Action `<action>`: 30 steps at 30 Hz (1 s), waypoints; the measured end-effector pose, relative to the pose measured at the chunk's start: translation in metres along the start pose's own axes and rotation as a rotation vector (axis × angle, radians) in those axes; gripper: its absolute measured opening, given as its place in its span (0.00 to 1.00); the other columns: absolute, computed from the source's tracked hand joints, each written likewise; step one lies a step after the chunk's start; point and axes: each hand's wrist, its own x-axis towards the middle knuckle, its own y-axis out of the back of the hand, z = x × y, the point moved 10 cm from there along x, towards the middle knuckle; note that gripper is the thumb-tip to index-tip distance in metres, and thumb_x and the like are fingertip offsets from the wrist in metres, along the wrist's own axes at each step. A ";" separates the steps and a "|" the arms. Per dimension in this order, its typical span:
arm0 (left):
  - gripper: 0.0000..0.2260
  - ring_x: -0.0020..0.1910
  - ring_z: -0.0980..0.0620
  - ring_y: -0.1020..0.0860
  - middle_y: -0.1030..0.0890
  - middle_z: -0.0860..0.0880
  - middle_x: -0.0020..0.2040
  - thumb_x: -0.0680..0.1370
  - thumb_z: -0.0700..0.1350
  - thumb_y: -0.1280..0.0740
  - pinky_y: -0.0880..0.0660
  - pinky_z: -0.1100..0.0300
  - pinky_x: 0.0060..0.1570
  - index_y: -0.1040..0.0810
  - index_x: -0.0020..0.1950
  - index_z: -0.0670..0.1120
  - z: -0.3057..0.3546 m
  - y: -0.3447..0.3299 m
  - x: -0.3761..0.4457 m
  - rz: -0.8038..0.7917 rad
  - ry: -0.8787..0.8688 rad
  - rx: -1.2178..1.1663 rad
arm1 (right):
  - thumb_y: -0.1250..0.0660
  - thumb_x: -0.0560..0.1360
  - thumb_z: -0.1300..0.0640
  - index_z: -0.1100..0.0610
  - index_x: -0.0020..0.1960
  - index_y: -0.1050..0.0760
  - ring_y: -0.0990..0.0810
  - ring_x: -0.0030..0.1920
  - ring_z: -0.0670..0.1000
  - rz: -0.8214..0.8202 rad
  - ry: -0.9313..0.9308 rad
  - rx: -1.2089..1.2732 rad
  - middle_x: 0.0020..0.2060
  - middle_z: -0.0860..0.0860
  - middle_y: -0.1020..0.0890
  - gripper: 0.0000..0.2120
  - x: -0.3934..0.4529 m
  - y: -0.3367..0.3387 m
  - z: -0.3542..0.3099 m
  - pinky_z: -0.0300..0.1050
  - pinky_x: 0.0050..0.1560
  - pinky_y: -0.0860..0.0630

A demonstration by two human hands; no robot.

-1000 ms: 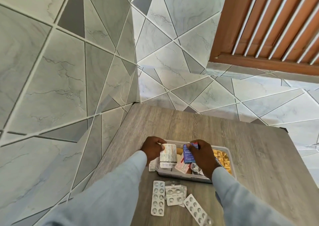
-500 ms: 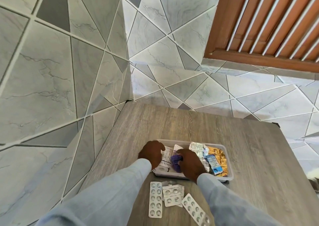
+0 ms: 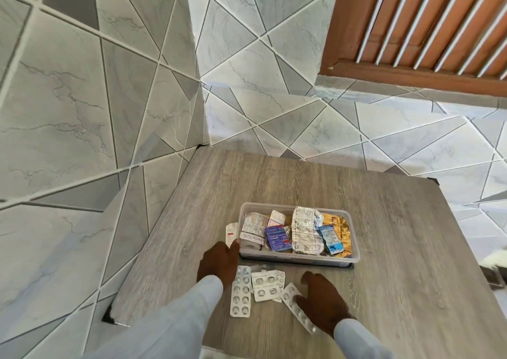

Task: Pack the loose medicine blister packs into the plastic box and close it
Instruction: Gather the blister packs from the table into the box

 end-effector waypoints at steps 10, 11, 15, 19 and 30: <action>0.23 0.64 0.44 0.30 0.30 0.45 0.64 0.74 0.53 0.32 0.28 0.50 0.61 0.34 0.66 0.49 -0.017 -0.049 -0.029 -0.163 0.031 0.089 | 0.29 0.67 0.47 0.52 0.59 0.32 0.25 0.59 0.55 -0.094 -0.054 -0.135 0.57 0.52 0.23 0.24 0.002 -0.026 0.014 0.49 0.56 0.25; 0.25 0.65 0.44 0.30 0.31 0.46 0.64 0.73 0.53 0.30 0.28 0.50 0.60 0.35 0.66 0.50 -0.015 -0.052 -0.030 -0.184 0.020 0.130 | 0.29 0.67 0.47 0.52 0.57 0.30 0.25 0.58 0.55 -0.105 -0.067 -0.128 0.57 0.52 0.23 0.21 0.003 -0.026 0.015 0.49 0.56 0.25; 0.24 0.64 0.45 0.31 0.31 0.47 0.63 0.71 0.53 0.28 0.28 0.50 0.58 0.33 0.64 0.51 -0.009 -0.057 -0.028 -0.207 0.001 0.267 | 0.32 0.69 0.50 0.50 0.42 0.30 0.22 0.52 0.54 -0.085 -0.080 -0.037 0.48 0.52 0.22 0.07 0.006 -0.019 0.013 0.44 0.48 0.26; 0.17 0.60 0.45 0.26 0.26 0.47 0.59 0.72 0.48 0.30 0.26 0.52 0.57 0.31 0.57 0.48 -0.014 -0.059 -0.022 -0.231 0.017 0.182 | 0.27 0.69 0.52 0.54 0.36 0.28 0.24 0.37 0.50 -0.108 -0.146 0.402 0.36 0.51 0.22 0.11 0.011 -0.021 0.007 0.42 0.36 0.29; 0.09 0.52 0.44 0.21 0.19 0.44 0.52 0.72 0.40 0.30 0.25 0.58 0.51 0.21 0.52 0.45 -0.020 -0.051 -0.023 -0.213 0.286 -0.433 | 0.30 0.72 0.64 0.56 0.39 0.20 0.17 0.42 0.57 -0.148 -0.279 0.790 0.38 0.55 0.16 0.05 0.027 -0.042 -0.034 0.46 0.39 0.24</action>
